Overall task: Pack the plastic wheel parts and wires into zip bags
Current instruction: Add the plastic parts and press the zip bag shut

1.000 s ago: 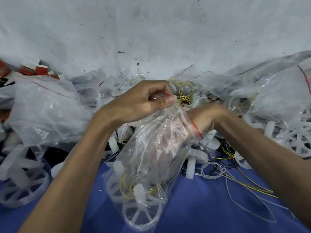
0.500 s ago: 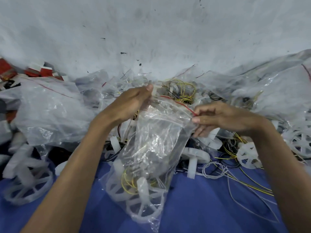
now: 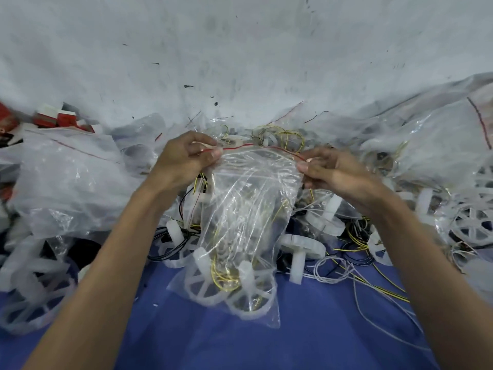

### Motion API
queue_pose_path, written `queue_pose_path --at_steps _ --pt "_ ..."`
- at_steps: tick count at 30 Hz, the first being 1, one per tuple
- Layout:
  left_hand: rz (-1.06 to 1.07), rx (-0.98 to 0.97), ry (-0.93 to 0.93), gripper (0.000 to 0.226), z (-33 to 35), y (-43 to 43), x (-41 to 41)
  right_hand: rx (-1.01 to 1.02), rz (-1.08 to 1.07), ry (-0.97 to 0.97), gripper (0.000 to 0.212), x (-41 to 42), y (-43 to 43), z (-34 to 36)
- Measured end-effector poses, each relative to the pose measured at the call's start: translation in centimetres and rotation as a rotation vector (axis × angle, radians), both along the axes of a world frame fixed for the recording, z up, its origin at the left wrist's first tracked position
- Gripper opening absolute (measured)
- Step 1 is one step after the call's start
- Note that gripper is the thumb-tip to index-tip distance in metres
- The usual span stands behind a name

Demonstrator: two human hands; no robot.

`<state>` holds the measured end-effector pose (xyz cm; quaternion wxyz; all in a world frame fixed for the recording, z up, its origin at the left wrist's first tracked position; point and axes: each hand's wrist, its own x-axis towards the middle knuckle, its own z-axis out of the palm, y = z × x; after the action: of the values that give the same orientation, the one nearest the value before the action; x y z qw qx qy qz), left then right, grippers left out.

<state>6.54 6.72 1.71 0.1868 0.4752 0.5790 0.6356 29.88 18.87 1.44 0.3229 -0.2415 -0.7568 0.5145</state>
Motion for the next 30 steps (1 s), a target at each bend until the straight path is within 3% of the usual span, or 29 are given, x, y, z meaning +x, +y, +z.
queue_pose_path --at_steps 3,7,15,22,26,30 --pt "0.014 -0.144 -0.06 0.003 -0.2 -0.2 -0.7 -0.008 -0.051 -0.106 0.014 -0.3 0.0 -0.3" --pt "0.002 -0.292 -0.11 0.015 -0.3 -0.5 -0.9 -0.004 -0.066 -0.066 0.024 -1.2 -0.7 -0.6" --pt "0.089 -0.229 -0.04 0.008 0.2 -0.7 -1.7 -0.03 -0.168 0.104 0.027 -3.1 -1.5 -1.5" --pt "0.248 -0.142 0.124 0.02 0.2 -0.3 -0.9 0.063 -0.148 0.239 0.037 -2.6 -0.9 -1.7" --pt "0.178 -0.156 0.126 0.012 0.5 -0.6 -0.6 0.042 -0.153 0.11 0.015 -2.9 -0.8 -2.4" --pt "0.075 -0.204 0.069 0.012 0.5 -0.7 -0.5 -0.059 -0.146 0.202 0.013 -3.5 -0.9 -2.9"
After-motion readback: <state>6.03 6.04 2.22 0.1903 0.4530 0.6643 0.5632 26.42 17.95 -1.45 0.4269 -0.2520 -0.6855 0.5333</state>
